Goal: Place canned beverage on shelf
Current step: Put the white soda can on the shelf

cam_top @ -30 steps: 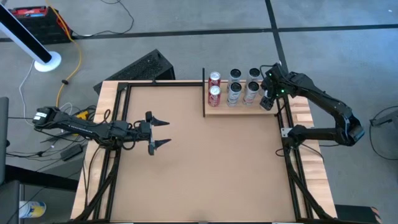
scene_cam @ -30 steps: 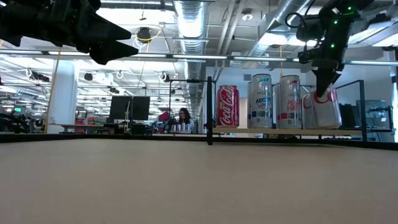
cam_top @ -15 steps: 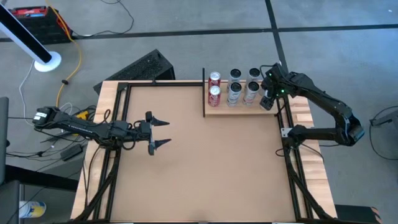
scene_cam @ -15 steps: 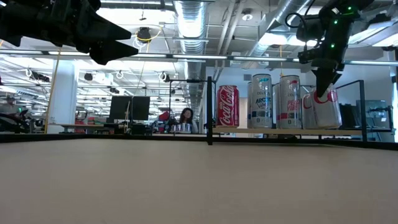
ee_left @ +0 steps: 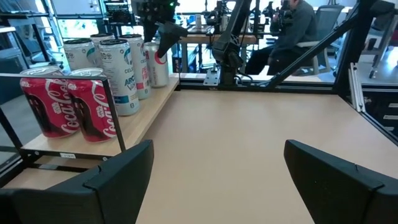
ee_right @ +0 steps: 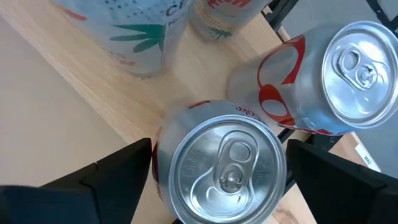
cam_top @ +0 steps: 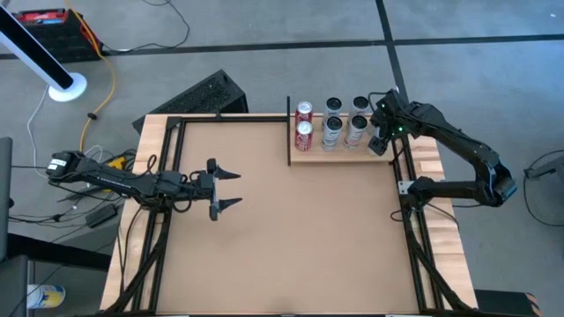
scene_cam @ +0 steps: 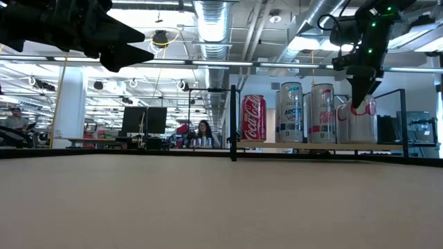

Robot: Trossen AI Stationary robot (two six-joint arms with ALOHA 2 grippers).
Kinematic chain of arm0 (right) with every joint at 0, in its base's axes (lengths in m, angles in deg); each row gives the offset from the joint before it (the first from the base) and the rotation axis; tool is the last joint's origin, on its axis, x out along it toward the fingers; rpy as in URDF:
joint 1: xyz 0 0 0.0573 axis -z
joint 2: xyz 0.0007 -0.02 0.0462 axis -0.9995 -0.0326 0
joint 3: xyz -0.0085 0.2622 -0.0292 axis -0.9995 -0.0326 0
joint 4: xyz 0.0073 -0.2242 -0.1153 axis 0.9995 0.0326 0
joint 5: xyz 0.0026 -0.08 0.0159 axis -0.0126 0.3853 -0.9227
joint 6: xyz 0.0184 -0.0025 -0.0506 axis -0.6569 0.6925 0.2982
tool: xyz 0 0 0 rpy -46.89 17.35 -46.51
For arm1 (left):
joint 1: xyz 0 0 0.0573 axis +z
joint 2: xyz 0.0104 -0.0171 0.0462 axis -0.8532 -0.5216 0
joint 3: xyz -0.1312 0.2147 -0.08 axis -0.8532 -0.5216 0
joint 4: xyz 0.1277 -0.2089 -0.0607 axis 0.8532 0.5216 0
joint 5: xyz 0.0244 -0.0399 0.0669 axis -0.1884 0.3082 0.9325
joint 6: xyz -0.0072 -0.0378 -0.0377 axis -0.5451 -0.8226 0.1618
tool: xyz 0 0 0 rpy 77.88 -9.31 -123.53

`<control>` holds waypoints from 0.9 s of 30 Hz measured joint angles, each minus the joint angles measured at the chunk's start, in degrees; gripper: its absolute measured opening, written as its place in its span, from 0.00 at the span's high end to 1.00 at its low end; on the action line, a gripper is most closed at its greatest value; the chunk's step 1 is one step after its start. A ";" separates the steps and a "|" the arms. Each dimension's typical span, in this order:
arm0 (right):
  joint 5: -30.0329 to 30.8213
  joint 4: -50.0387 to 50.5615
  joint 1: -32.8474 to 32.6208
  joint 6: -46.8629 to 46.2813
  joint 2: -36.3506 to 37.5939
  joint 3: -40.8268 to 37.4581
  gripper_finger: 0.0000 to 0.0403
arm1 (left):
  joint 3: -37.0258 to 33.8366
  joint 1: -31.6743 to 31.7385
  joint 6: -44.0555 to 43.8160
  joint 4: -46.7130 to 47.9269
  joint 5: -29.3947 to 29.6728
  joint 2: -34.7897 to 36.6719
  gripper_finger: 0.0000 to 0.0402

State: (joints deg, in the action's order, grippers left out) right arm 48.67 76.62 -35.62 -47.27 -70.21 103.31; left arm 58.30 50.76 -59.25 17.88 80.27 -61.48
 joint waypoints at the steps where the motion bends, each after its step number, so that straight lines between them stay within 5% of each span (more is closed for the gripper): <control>1: 0.00 0.00 0.00 0.27 0.00 0.00 0.02 | 0.00 -0.01 0.00 0.00 -0.01 0.02 0.14; 16: 3.91 0.67 -4.40 0.00 0.17 0.21 0.04 | 0.00 -0.01 0.00 -0.06 -0.60 0.00 0.14; 27: 5.88 3.04 -9.53 -1.65 0.17 7.87 0.04 | 0.00 0.01 0.24 -0.06 -0.62 0.02 0.14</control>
State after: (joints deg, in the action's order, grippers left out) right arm 54.55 79.66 -45.15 -48.92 -70.03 111.18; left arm 58.30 50.77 -59.01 17.82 79.65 -61.46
